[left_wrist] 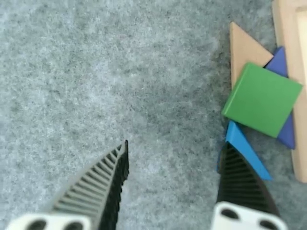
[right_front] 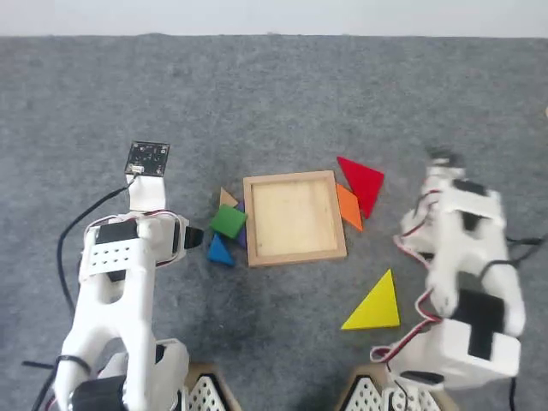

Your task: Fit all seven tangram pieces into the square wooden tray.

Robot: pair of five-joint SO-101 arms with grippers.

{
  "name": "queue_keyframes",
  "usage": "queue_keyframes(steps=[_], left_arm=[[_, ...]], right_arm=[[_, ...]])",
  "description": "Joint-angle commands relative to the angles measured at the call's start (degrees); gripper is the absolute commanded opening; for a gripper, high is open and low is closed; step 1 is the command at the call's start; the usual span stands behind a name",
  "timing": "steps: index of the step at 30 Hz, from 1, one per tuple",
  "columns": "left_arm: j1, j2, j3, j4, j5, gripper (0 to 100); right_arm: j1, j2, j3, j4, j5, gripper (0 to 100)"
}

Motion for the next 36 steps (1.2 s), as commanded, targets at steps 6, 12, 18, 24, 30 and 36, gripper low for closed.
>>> queue_keyframes(steps=[6, 12, 18, 24, 30, 36], left_arm=[[0.09, -1.93, -0.13, -1.14, 0.53, 29], [0.09, -1.93, -0.13, -1.23, 0.53, 29], [0.09, -1.93, -0.13, -2.46, 0.53, 29], [-0.09, -1.93, -0.13, -2.20, 0.53, 29], [-0.18, -1.93, -0.13, -2.29, 0.53, 29], [-0.26, -1.93, -0.13, -2.29, 0.53, 29]], right_arm=[[-1.10, -2.33, -10.99, 16.66, 2.73, 7.5], [-12.18, -18.86, 2.29, 21.85, 12.31, 7.6], [-23.34, -34.15, 11.08, 32.75, 26.11, 7.6], [-27.30, -28.26, 11.43, 32.66, 34.20, 7.7], [-26.51, -13.32, 11.43, 25.63, 37.01, 7.7], [-21.93, -3.91, 11.08, 15.08, 36.75, 7.7]])
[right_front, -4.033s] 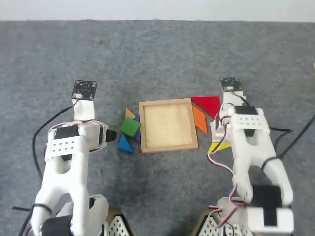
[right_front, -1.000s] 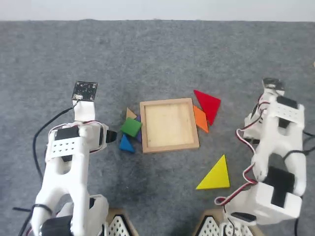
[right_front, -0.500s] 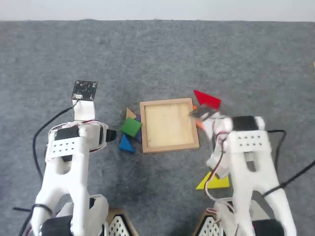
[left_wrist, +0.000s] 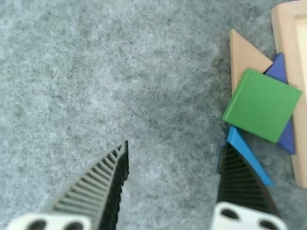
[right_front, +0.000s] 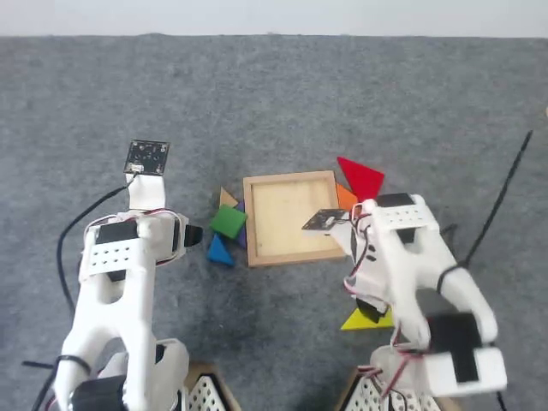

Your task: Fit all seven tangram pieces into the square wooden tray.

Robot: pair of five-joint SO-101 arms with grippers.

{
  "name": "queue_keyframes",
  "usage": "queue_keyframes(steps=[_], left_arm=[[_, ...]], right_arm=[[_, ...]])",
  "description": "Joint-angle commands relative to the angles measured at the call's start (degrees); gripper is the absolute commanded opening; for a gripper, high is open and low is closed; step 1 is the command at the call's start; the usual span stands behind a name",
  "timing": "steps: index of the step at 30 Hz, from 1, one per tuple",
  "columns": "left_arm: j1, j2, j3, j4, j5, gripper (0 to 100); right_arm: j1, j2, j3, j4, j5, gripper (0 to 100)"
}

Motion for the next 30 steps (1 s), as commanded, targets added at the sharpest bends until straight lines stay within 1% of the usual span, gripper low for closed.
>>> queue_keyframes(steps=[1, 5, 10, 14, 19, 24, 27, 30], left_arm=[[-0.26, -1.93, -0.13, -1.05, 0.53, 29], [-0.26, -1.93, -0.13, -1.05, 0.53, 29], [-0.26, -1.93, -0.13, -1.05, 0.53, 29], [-0.26, -1.93, -0.13, -1.05, 0.53, 29], [-0.26, -1.93, -0.13, -1.05, 0.53, 29], [-0.18, -1.93, 0.40, -1.67, 0.53, 29], [-0.26, -1.93, 0.48, -1.93, 0.53, 29], [-0.26, -1.93, 0.40, -1.93, 0.53, 29]], right_arm=[[3.47, 3.30, -1.41, -5.05, -0.26, 7.7], [8.48, 7.60, -6.59, -8.66, -3.43, 7.7], [12.44, 12.53, -14.51, -11.65, -6.95, 7.7], [14.02, 15.25, -21.36, -11.91, -9.49, 7.7], [13.67, 16.84, -26.02, -11.47, -12.92, 7.7], [14.64, 10.42, -25.85, -11.38, -15.91, 7.7], [14.81, 2.59, -23.82, -7.78, -16.79, 7.7], [11.12, -7.78, -18.37, -2.07, -16.44, 7.7]])
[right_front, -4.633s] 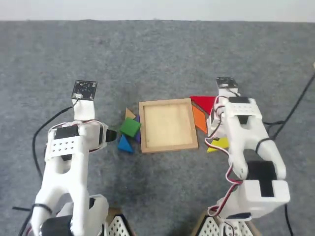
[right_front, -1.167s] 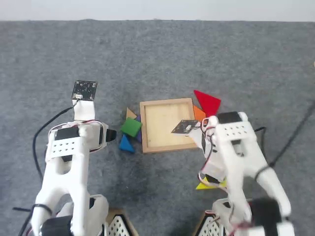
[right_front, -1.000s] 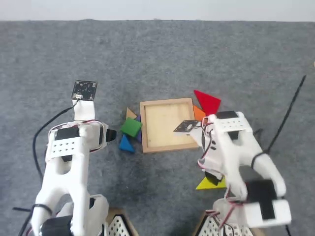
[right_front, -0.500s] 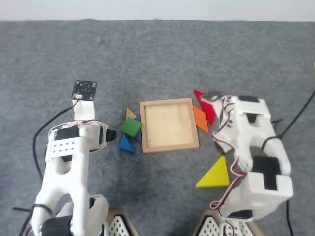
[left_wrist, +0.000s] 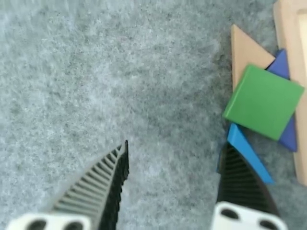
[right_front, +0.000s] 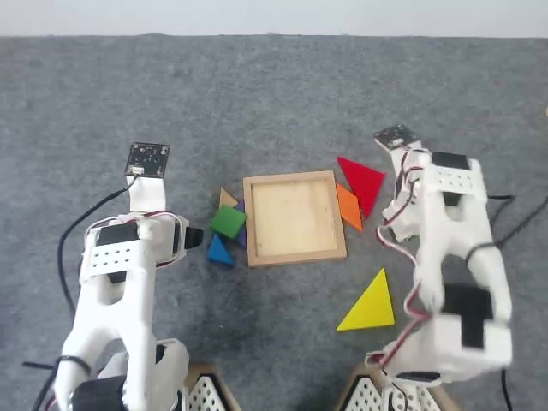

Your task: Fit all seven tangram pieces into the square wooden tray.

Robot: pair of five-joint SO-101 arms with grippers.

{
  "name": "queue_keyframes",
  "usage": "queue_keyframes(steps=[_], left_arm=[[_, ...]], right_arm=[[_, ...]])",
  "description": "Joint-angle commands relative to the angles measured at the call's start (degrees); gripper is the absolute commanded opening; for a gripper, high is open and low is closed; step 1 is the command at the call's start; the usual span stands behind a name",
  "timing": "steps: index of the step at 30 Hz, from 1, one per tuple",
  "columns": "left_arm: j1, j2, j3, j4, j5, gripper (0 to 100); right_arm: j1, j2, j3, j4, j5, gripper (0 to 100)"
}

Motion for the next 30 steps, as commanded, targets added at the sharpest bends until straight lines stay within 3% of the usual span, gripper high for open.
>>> queue_keyframes(steps=[1, 7, 13, 20, 25, 30], left_arm=[[-0.26, -1.85, -0.66, -1.41, 0.53, 29], [-0.26, -1.85, -0.75, -1.32, 0.53, 29], [-0.26, -1.85, -0.75, -1.32, 0.53, 29], [-0.35, -1.85, -0.75, -1.32, 0.53, 29], [-0.35, -1.85, -0.84, -1.32, 0.53, 29], [-0.35, -1.93, -0.84, -1.32, 0.53, 29]], right_arm=[[-4.79, -15.52, 5.36, 6.46, 0.35, 7.7], [-17.54, -28.44, 19.43, 14.64, 13.80, 7.7], [-24.31, -24.75, 26.20, 11.30, 17.05, 7.7], [-24.22, -8.04, 26.29, 4.70, 20.92, 7.7], [-22.46, 4.53, 22.51, -3.65, 16.18, 7.7], [-14.37, 11.38, 10.64, -2.95, 11.96, 7.7]])
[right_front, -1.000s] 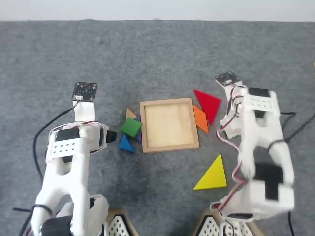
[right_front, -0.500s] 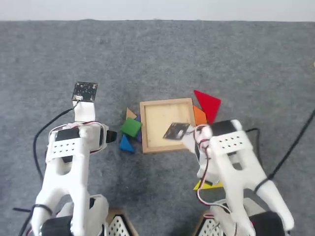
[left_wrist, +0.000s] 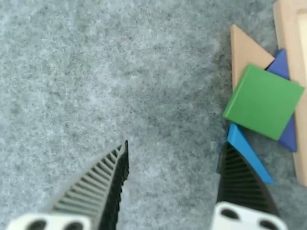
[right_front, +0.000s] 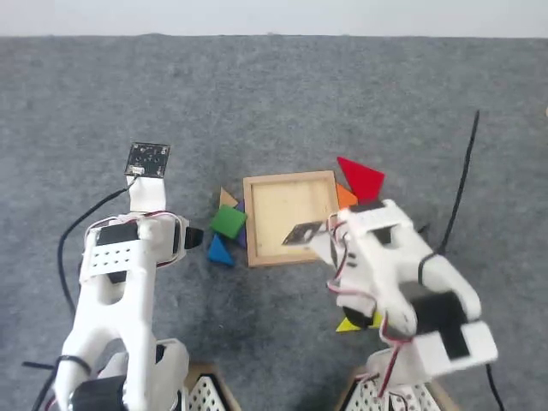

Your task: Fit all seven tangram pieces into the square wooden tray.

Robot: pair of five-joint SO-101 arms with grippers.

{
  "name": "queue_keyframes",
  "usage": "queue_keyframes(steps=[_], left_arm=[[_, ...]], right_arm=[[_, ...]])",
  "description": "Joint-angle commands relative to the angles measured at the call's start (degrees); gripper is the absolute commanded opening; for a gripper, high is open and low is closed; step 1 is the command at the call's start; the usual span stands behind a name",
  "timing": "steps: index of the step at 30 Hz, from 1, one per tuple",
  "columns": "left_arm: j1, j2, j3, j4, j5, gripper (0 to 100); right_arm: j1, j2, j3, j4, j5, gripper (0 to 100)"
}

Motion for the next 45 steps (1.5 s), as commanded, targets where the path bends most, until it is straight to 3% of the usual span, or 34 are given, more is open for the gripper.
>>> queue_keyframes(steps=[1, 11, 16, 21, 26, 29, 34, 42, 45], left_arm=[[-0.35, -1.93, -0.84, -1.32, 0.53, 29], [-0.35, -1.93, -0.84, -1.41, 0.53, 29], [-0.35, -1.93, -0.92, -1.41, 0.53, 29], [-0.35, -1.93, -0.66, -1.41, 0.53, 29], [0.09, -1.85, -0.66, -1.41, 0.53, 29], [0.09, -1.85, -0.66, -1.41, 0.53, 29], [0.09, -1.85, -0.66, -1.41, 0.53, 29], [-0.26, -1.85, -0.57, -1.41, 0.53, 29], [-0.26, -1.85, -0.57, -1.32, 0.53, 29]], right_arm=[[6.55, 5.76, -9.41, -4.35, -3.25, 7.7], [19.47, 6.64, -27.08, -4.35, -8.88, 7.7], [23.34, 6.37, -32.97, -3.91, -26.02, 7.7], [22.37, 3.38, -30.59, -1.27, -46.51, 7.7], [18.42, -4.44, -25.85, 2.07, -56.70, 7.7], [18.07, -7.87, -20.40, -4.26, -61.19, 7.3], [17.80, -7.43, -16.00, -9.01, -79.03, 7.8], [16.84, -6.11, -16.88, -3.65, -84.22, 27.3], [15.16, -5.85, -16.35, -2.51, -85.80, 28.4]])
